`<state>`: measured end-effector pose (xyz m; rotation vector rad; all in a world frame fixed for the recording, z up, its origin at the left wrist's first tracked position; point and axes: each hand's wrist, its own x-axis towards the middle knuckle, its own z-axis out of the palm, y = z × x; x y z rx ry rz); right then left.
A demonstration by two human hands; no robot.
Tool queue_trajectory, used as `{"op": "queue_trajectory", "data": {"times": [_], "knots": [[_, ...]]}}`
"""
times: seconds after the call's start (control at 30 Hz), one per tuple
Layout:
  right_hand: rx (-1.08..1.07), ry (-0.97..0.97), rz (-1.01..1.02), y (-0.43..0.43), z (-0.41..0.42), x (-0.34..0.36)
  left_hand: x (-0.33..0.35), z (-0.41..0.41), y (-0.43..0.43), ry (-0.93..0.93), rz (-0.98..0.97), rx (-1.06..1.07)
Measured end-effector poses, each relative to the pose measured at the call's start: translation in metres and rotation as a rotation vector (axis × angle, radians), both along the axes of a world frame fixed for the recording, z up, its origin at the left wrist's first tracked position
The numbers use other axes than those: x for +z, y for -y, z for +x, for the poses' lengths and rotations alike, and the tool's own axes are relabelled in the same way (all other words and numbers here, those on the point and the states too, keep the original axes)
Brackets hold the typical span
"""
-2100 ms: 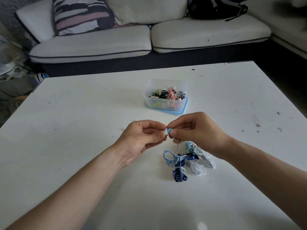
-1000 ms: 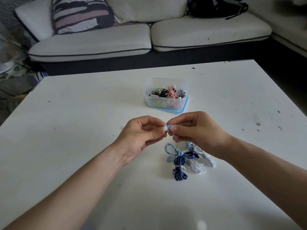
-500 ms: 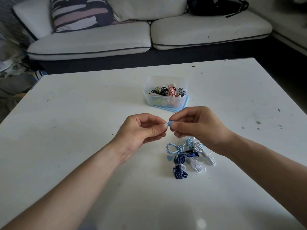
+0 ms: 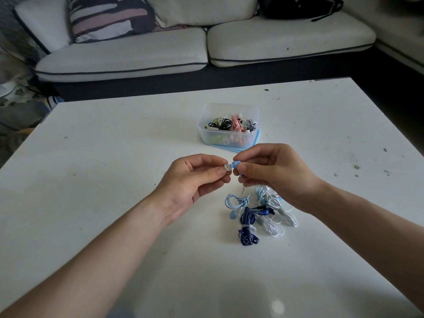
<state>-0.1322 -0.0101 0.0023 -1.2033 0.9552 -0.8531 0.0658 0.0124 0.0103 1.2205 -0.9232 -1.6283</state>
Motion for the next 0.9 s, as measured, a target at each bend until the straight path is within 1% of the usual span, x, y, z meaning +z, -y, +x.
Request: {"op": "queue_trajectory", "data": {"times": [0.4,0.73,0.9], "knots": [[0.004,-0.08,-0.044,-0.0001,0.0005,-0.0001,-0.0032,-0.0008,-0.0004,0.049,-0.033,-0.02],[0.1,-0.054,-0.038,0.0,-0.0016,-0.001,-0.0048,-0.0034,-0.0022,0.065,-0.051,-0.041],[0.105,-0.052,-0.041,0.0011,-0.0022,-0.0015,-0.0059,-0.0053,-0.0022,0.062,-0.05,-0.018]]}}
